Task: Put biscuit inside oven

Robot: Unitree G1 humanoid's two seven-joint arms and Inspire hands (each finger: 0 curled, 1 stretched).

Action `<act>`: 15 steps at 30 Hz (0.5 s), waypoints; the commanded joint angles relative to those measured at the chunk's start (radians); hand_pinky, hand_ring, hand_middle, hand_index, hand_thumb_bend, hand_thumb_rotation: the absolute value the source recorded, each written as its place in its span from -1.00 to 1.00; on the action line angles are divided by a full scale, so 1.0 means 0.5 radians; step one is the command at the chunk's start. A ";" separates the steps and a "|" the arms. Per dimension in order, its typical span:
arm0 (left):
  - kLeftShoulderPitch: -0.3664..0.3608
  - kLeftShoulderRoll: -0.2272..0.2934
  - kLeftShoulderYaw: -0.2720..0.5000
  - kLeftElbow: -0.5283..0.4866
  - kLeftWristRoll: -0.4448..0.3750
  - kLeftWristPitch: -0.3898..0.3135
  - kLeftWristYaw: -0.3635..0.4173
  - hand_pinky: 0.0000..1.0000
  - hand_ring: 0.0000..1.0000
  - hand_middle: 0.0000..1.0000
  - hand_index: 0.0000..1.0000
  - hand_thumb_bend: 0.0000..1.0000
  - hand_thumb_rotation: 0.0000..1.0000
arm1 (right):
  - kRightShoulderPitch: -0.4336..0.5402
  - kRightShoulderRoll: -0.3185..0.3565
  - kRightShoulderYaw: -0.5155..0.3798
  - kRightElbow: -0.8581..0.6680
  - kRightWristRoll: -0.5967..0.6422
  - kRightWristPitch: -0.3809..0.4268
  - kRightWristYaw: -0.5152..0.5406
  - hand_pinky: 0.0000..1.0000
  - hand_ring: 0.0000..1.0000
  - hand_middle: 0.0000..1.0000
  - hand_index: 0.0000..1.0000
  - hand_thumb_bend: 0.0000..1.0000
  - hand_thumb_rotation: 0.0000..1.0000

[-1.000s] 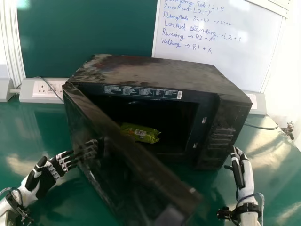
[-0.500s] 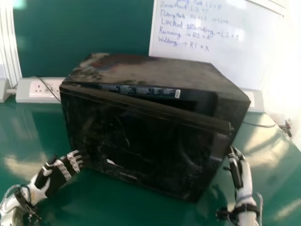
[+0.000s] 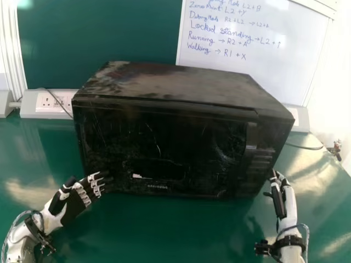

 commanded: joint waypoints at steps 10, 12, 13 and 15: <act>-0.127 -0.057 -0.019 0.244 0.024 -0.128 -0.016 -0.75 -0.33 -0.03 0.03 -1.00 0.18 | 0.018 0.010 -0.027 -0.055 0.007 0.033 -0.001 0.35 0.55 0.68 0.81 0.50 1.00; -0.147 -0.057 -0.015 0.275 0.026 -0.152 -0.019 -0.72 -0.31 -0.02 0.04 -1.00 0.17 | 0.019 0.010 -0.027 -0.063 0.006 0.038 0.000 0.34 0.54 0.68 0.82 0.50 1.00; -0.155 -0.058 -0.013 0.289 0.029 -0.168 -0.018 -0.69 -0.29 -0.02 0.04 -1.00 0.17 | 0.020 0.009 -0.028 -0.063 0.008 0.036 0.003 0.34 0.54 0.68 0.82 0.49 1.00; -0.165 -0.058 -0.013 0.309 0.037 -0.190 -0.010 -0.67 -0.28 -0.01 0.04 -1.00 0.17 | 0.022 0.010 -0.030 -0.065 0.012 0.035 0.005 0.34 0.54 0.68 0.82 0.49 1.00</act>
